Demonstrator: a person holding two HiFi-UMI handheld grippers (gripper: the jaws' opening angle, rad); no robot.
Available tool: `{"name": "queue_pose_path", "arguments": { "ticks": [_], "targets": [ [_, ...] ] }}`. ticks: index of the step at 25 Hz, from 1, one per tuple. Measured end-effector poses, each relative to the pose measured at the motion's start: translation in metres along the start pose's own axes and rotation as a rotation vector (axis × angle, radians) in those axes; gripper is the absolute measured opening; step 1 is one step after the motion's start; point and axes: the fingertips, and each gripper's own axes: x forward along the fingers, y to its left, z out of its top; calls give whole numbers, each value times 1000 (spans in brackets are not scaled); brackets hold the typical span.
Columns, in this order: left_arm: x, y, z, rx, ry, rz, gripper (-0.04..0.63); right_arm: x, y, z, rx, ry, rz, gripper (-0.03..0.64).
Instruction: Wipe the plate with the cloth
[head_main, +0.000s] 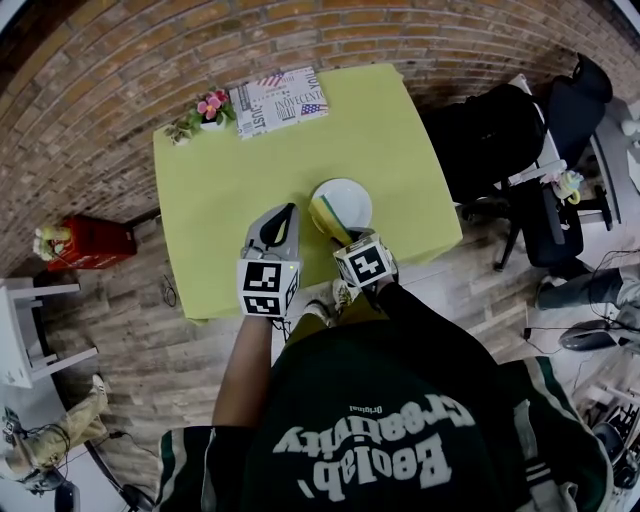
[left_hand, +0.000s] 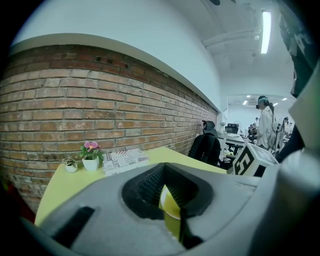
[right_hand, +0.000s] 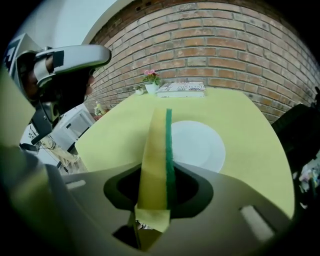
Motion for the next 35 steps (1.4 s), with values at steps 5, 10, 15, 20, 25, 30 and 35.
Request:
{"name": "queue_pose_path", "arguments": {
  "ticks": [5, 10, 15, 20, 25, 30, 35],
  "targets": [
    [5, -9, 1, 9, 3, -31, 3, -6, -13, -7, 43, 15, -35, 137],
    [12, -21, 3, 17, 3, -66, 3, -17, -38, -15, 87, 18, -101, 137],
    [17, -31, 8, 22, 0, -93, 3, -31, -66, -24, 138, 20, -167, 137],
    [18, -35, 7, 14, 7, -103, 3, -47, -92, -36, 158, 32, -245, 138],
    [19, -32, 8, 10, -1, -99, 3, -47, -99, -40, 166, 30, -259, 138],
    [15, -28, 6, -1, -7, -89, 3, -47, -98, -42, 174, 22, -253, 138],
    [9, -21, 2, -6, -10, -72, 3, -48, -82, -30, 141, -11, -207, 137]
  ]
}}
